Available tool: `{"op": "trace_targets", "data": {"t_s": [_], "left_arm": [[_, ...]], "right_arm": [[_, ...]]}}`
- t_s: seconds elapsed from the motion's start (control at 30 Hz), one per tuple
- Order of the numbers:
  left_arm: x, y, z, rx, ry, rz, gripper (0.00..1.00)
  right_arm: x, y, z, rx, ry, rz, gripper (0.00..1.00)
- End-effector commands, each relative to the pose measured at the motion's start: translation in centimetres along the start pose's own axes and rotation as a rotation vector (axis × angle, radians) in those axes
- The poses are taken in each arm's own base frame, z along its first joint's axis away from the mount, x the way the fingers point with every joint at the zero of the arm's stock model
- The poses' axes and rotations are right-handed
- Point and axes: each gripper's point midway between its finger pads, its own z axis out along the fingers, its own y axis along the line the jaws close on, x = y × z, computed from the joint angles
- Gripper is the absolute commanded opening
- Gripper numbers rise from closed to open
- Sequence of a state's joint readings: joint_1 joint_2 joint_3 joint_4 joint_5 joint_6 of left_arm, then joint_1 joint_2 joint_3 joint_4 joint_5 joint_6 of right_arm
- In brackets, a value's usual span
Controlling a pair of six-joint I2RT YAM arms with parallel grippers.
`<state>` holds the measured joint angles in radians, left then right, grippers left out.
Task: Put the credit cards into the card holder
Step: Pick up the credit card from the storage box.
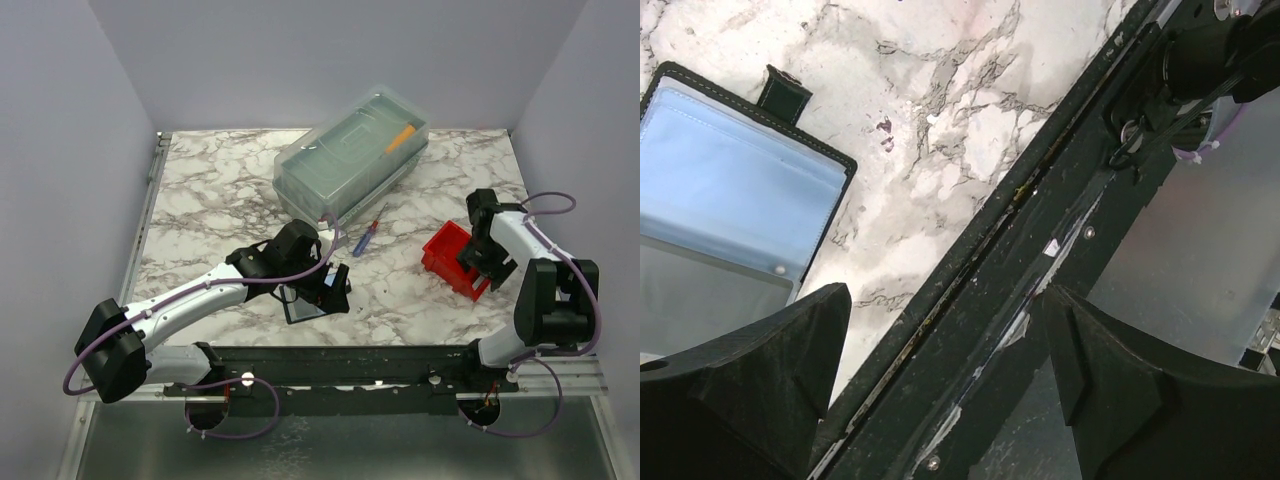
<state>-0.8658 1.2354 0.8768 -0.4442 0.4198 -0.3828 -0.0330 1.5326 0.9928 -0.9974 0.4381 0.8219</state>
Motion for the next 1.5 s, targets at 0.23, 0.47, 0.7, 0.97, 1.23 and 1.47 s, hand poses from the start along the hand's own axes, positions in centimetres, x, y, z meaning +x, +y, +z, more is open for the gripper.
{"op": "trace_targets", "data": {"t_s": [0.23,0.47,0.7,0.97,1.23,1.47], "left_arm": [[-0.6,0.1,-0.1,-0.016,-0.024,0.018,0.86],[-0.6,0.0,-0.1,-0.011,-0.021,0.022,0.86],[-0.6,-0.1,0.0,-0.008,-0.018,0.02,0.86],[-0.6,-0.1,-0.1,-0.006,-0.02,0.023,0.86],[-0.6,0.0,0.0,-0.008,-0.017,0.022,0.86],[-0.5,0.0,0.1,-0.01,-0.011,0.022,0.86]], "right_arm": [[-0.3,0.5,0.1,-0.067,-0.033,0.068,0.95],[-0.5,0.8,-0.6,-0.205,-0.052,0.136,1.0],[-0.7,1.6,-1.2,-0.351,-0.046,0.194,1.0],[0.0,3.2,-0.6,-0.445,-0.027,0.206,0.95],[-0.3,5.2,-0.8,-0.547,-0.026,0.179,0.86],[-1.4,6.8,-2.1,-0.617,-0.02,0.177,0.84]]}}
